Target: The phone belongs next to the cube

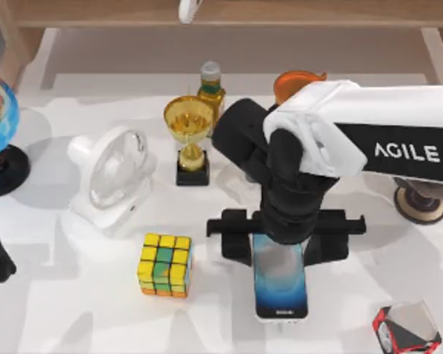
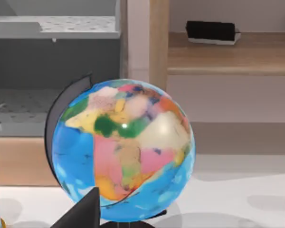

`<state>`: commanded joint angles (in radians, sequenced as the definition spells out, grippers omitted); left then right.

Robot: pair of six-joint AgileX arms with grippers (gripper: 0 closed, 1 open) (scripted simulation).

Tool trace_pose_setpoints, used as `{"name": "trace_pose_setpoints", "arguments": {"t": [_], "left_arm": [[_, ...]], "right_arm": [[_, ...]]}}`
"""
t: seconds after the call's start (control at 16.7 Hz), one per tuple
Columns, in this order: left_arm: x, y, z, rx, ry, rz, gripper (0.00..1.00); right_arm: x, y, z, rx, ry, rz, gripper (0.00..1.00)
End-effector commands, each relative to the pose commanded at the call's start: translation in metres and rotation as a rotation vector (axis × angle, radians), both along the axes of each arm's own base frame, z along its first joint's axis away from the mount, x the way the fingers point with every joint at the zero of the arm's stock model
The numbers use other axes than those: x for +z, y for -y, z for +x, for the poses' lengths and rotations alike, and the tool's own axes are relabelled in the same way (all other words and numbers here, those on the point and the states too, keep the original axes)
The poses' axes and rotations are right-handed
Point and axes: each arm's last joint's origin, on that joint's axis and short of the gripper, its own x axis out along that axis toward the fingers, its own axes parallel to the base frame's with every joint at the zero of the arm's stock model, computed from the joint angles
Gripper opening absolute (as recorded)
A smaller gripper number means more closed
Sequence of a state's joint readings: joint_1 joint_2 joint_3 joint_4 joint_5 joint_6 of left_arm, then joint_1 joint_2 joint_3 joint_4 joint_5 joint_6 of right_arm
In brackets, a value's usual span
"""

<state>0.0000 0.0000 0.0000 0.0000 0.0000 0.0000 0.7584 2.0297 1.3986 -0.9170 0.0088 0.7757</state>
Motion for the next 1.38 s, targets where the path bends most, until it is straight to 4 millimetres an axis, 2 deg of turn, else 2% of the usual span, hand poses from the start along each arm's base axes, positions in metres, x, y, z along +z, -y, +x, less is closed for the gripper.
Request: {"name": "trace_pose_setpoints", "arguments": {"t": [0.3, 1.08, 1.38], "left_arm": [[0.0, 0.0, 0.0, 0.0, 0.0, 0.0, 1.0], [0.0, 0.0, 0.0, 0.0, 0.0, 0.0, 1.0], [0.0, 0.0, 0.0, 0.0, 0.0, 0.0, 1.0]], "right_arm": [[-0.0039, 0.001, -0.0004, 0.0, -0.007, -0.011, 0.0], [-0.0039, 0.001, -0.0004, 0.0, -0.007, -0.011, 0.98], [-0.0039, 0.001, -0.0004, 0.0, -0.007, -0.011, 1.0]]}}
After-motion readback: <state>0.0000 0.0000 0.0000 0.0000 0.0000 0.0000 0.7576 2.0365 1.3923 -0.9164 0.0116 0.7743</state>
